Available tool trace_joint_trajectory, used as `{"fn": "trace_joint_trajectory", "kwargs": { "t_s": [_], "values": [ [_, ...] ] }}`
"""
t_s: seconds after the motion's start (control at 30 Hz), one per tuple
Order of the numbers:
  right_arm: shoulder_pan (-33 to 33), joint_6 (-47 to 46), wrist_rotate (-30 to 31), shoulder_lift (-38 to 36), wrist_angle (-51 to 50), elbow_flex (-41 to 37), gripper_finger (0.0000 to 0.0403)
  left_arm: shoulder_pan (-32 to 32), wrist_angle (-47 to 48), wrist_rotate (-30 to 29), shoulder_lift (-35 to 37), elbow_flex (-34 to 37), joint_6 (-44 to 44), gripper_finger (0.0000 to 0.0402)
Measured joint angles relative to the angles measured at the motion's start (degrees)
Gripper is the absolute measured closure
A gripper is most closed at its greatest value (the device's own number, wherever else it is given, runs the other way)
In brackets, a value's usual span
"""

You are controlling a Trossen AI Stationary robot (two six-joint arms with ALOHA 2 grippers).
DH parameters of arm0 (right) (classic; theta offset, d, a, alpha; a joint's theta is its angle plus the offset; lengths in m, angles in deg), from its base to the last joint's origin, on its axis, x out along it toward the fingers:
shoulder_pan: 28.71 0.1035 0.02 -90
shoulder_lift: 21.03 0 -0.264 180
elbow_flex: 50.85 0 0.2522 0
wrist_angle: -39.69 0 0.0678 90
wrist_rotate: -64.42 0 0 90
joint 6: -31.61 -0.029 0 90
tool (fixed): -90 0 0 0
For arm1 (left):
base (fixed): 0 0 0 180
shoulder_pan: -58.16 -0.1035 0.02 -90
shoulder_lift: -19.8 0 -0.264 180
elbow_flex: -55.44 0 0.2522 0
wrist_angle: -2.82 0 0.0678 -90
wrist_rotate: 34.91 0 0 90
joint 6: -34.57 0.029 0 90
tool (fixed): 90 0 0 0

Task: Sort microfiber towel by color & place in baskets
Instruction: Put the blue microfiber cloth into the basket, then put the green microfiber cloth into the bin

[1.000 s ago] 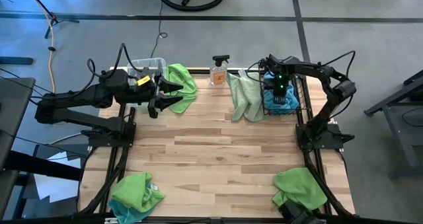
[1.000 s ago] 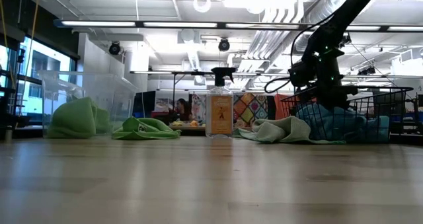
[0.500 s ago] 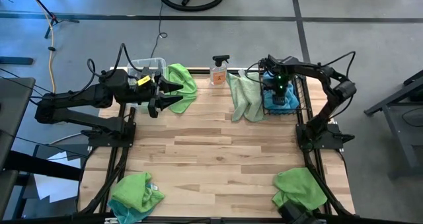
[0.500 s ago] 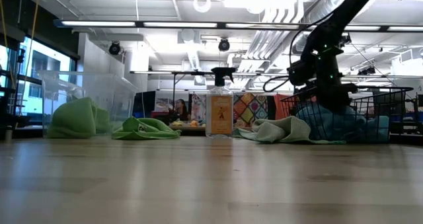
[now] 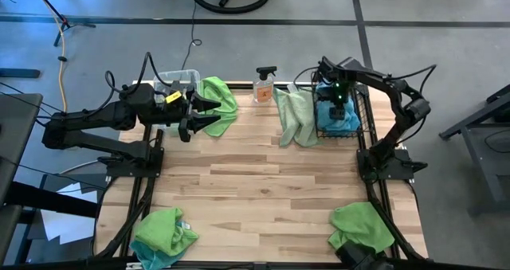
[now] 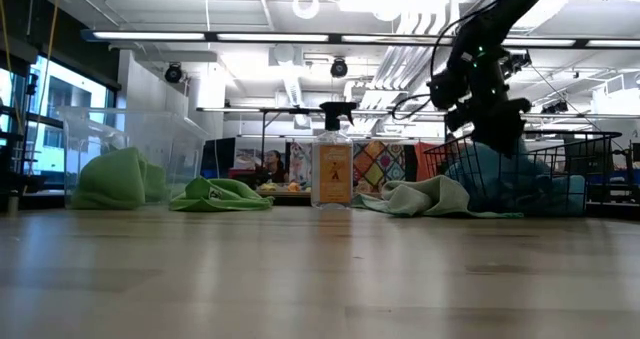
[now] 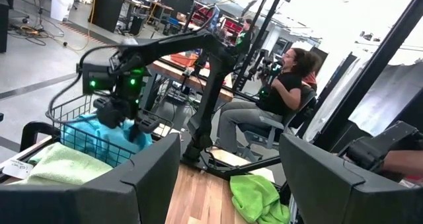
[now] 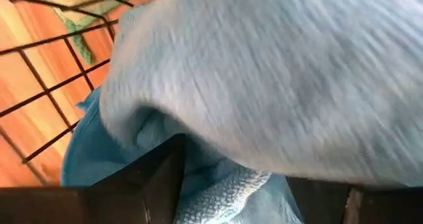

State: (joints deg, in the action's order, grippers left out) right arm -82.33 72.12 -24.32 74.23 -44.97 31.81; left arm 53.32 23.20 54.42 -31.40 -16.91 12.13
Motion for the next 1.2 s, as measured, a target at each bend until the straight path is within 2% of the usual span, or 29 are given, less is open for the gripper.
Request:
{"fn": "trace_joint_trajectory", "kwargs": {
  "t_s": [0.27, 0.6, 0.73, 0.9, 0.97, 1.03, 1.2],
  "values": [
    [0.00, -2.58, -0.01, -0.02, -5.47, 10.33, 0.0162, 0.00, 0.02, 0.00, 0.00, 0.00, 0.02, 0.0155],
    [0.00, -8.91, -0.78, -0.11, -9.53, 27.56, 0.0162, 0.00, 0.04, 0.03, 0.00, 0.00, 3.08, 0.0155],
    [0.00, -14.71, -8.12, -0.13, -10.53, 34.41, 0.0163, 0.00, 0.04, 0.03, 0.00, 0.00, 3.10, 0.0155],
    [0.95, -23.64, -25.93, -0.13, -10.67, 40.59, 0.0163, 0.00, 0.04, 2.78, -0.01, 0.00, 3.11, 0.0155],
    [3.00, -25.24, -30.85, -0.36, -10.52, 41.86, 0.0163, 0.00, 0.04, 4.82, 0.00, 0.00, 3.14, 0.0155],
    [6.35, -25.64, -32.38, -1.11, -9.61, 42.04, 0.0163, 0.04, 0.09, 5.75, 0.00, 0.00, 3.49, 0.0155],
    [17.90, -26.55, -31.65, -2.28, -6.37, 41.92, 0.0163, 0.02, 1.18, 5.66, 0.00, 0.00, 4.61, 0.0155]
  ]
}}
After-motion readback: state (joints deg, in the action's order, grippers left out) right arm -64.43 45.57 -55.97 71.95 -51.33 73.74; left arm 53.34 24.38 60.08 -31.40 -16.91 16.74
